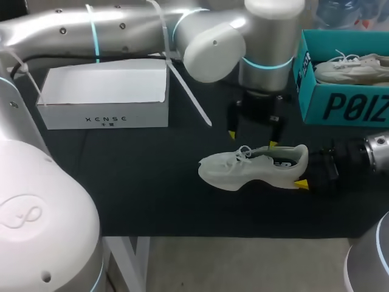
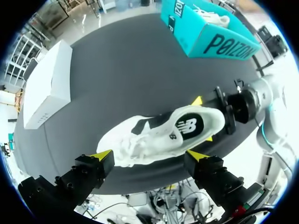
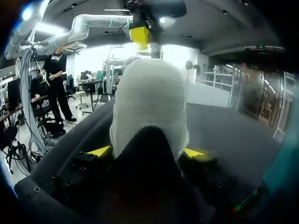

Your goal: Take the shoe out of the shoebox, open the shoe tongue, remove and reinsert the insole, then place the shoe into the shoebox

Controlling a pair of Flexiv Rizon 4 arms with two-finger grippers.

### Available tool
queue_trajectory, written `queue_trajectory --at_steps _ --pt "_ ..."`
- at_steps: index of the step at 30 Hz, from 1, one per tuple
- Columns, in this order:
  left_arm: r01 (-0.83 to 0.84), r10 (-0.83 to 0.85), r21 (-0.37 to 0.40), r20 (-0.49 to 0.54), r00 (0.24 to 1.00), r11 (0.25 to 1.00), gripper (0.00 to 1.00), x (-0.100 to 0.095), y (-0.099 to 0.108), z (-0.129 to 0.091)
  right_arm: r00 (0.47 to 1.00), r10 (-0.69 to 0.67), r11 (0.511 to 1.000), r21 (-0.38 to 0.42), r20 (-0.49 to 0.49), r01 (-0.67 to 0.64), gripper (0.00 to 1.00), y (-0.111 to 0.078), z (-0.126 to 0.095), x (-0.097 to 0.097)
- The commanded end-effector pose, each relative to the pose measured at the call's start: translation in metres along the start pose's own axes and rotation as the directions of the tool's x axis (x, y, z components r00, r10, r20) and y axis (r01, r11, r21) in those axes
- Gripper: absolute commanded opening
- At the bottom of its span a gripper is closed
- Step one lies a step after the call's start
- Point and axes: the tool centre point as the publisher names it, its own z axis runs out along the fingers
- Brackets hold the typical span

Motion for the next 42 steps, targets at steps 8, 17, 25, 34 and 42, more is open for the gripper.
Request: queue_trajectory --at_steps 8,17,25,34,42 --pt "0.015 -0.016 0.005 0.065 0.998 1.000 1.00 0.029 -0.002 0.031 1.000 0.000 1.000 0.003 0.000 0.000 0.00 -0.002 0.003 0.001" --pt "0.060 -0.062 0.031 0.090 0.994 0.998 1.00 0.038 -0.010 0.048 1.000 0.000 1.000 0.003 0.000 0.000 0.00 -0.002 0.003 0.001" --pt "0.095 -0.101 0.055 0.142 0.985 0.994 1.00 0.043 -0.007 0.066 1.000 0.000 1.000 0.003 0.000 0.000 0.00 -0.002 0.003 0.001" --pt "0.119 -0.127 0.064 0.154 0.980 0.991 0.94 0.048 -0.004 0.073 1.000 0.000 1.000 0.003 0.000 0.000 0.00 -0.002 0.003 0.001" --pt "0.138 -0.150 0.078 0.167 0.975 0.987 0.00 0.040 -0.010 0.072 1.000 0.000 1.000 0.003 0.000 0.000 0.00 -0.002 0.003 0.001"
